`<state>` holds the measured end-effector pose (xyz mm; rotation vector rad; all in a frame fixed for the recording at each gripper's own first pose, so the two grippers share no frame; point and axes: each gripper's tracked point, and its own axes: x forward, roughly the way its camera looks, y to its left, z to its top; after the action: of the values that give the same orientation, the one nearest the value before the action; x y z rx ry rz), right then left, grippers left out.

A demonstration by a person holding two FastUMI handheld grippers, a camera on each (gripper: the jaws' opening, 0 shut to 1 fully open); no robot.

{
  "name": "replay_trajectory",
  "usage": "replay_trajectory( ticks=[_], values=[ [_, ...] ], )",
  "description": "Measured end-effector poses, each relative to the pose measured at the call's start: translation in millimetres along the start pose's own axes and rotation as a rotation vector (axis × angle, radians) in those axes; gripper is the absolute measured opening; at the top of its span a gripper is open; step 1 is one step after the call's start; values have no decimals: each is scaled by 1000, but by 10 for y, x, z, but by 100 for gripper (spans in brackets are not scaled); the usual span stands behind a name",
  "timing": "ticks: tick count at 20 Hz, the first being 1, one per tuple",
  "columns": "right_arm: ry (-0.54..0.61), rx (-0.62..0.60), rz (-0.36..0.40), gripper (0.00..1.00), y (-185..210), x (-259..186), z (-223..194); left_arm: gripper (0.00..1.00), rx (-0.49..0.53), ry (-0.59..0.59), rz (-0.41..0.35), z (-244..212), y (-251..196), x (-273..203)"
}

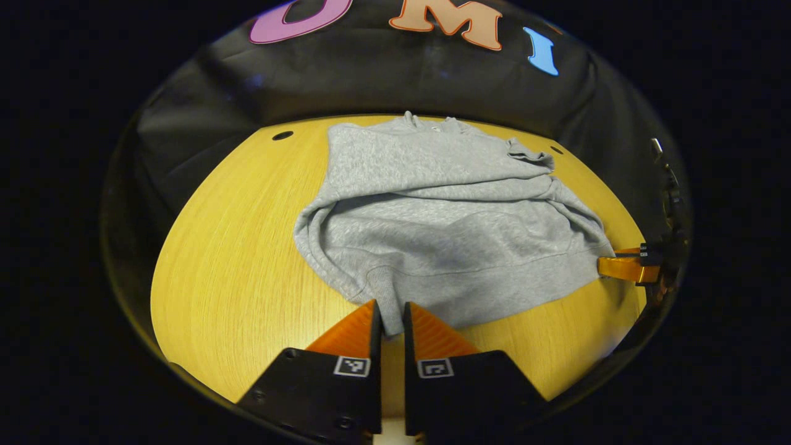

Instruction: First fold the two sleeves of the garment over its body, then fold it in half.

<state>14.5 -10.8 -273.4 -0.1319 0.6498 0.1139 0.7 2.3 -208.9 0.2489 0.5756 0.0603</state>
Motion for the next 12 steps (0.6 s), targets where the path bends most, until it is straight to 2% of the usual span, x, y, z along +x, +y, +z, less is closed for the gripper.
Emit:
replay_trajectory(
  ticks=[1,2,9,11,12],
  values=[
    [-5,7,-6,14,4,18,8,4,-4,0,0,-10,5,13],
    [-2,10,-12,10,0,-9,9,1,-8,5,0,-17,-2,19],
    [-37,30,-17,10,21,-142,179,0,-114,1,-33,61,-71,-64],
    [-62,54,-11,4,24,-253,317,0,-143,-30,-57,210,-88,-152],
    [-76,56,-8,4,18,-282,373,0,-156,-46,-70,293,-96,-198]
  ],
)
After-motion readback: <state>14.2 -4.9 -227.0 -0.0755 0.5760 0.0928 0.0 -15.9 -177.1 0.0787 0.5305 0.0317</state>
